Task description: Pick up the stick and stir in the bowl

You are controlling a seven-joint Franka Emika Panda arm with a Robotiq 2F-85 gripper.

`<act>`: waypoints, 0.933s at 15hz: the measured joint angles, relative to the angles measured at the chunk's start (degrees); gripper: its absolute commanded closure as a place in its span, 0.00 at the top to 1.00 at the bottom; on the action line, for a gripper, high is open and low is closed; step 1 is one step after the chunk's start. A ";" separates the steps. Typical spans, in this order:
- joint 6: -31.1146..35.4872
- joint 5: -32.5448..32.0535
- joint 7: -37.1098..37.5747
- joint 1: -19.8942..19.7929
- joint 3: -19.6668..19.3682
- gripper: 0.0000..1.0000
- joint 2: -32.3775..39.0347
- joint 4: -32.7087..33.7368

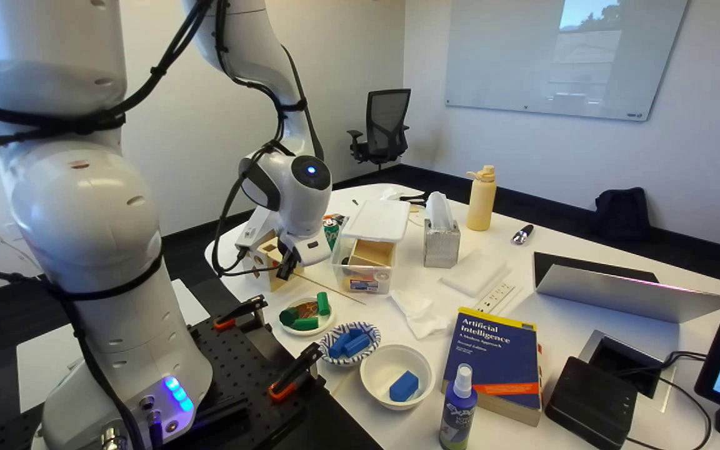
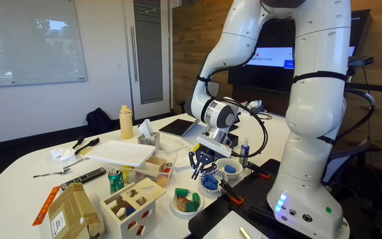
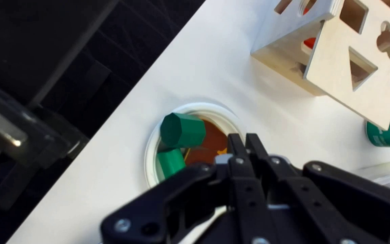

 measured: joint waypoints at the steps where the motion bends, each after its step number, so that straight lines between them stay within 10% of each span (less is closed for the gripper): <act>1: -2.34 -3.86 2.80 -0.06 -1.30 0.02 -0.01 0.03; 14: -29.69 -26.15 15.43 -7.60 -20.32 0.02 -4.83 0.05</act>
